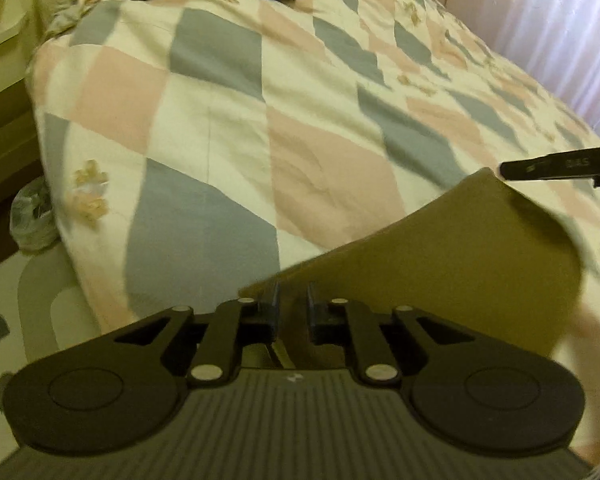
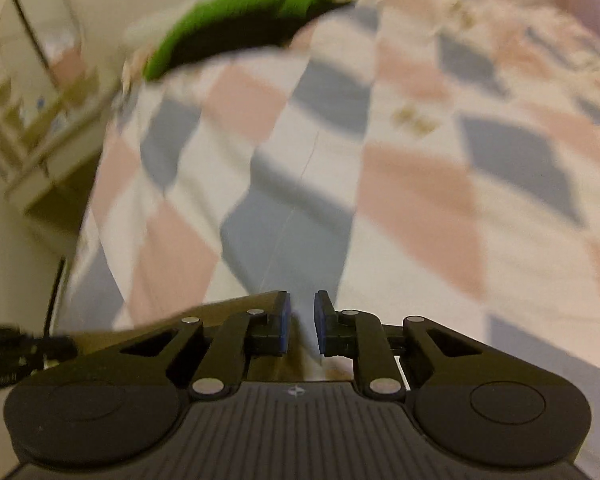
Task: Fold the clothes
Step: 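Lower the folded brown shirt onto the quilt and open both grippers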
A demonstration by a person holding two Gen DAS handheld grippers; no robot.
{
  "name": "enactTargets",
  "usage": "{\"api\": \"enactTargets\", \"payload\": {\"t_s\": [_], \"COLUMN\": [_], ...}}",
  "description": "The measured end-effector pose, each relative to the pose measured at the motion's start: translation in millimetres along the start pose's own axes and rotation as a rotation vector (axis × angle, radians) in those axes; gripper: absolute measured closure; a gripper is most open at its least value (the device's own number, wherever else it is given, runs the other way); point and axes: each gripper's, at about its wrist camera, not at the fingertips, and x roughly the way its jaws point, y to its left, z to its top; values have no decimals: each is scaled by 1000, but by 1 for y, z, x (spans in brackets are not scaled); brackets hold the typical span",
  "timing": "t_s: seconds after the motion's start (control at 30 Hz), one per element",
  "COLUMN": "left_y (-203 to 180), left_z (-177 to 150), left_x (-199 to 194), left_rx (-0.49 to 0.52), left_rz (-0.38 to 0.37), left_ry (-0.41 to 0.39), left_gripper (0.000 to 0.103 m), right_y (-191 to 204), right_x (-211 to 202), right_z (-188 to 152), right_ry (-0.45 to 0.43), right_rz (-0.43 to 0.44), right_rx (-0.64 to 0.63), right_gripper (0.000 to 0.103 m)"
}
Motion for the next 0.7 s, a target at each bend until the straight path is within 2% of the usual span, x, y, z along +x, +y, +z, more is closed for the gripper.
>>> {"api": "enactTargets", "payload": {"t_s": [0.07, 0.13, 0.23, 0.3, 0.37, 0.47, 0.7], "left_y": [-12, -28, -50, -58, -64, -67, -88], "left_z": [-6, -15, -35, -48, -59, -62, -45], "left_x": [-25, -42, -43, -26, -9, 2, -33], "left_rx": [-1, 0, -5, -19, -6, 5, -27], "left_rz": [-25, -63, -79, -55, 2, 46, 154], "left_ry": [1, 7, 36, 80, 99, 104, 161], "left_gripper": [93, 92, 91, 90, 89, 89, 89], "right_y": [12, 32, 40, 41, 42, 44, 50], "right_x": [-35, -61, -60, -56, -51, -45, -34], "right_z": [-9, -28, -43, -49, -55, -64, -83], "right_ry": [-38, -40, -24, -15, -7, 6, 27], "right_rz": [-9, -14, -26, -32, -39, -49, -67], "right_rx": [-55, -145, -176, -178, -180, -183, -188], "right_gripper": [84, 85, 86, 87, 87, 85, 83]}}
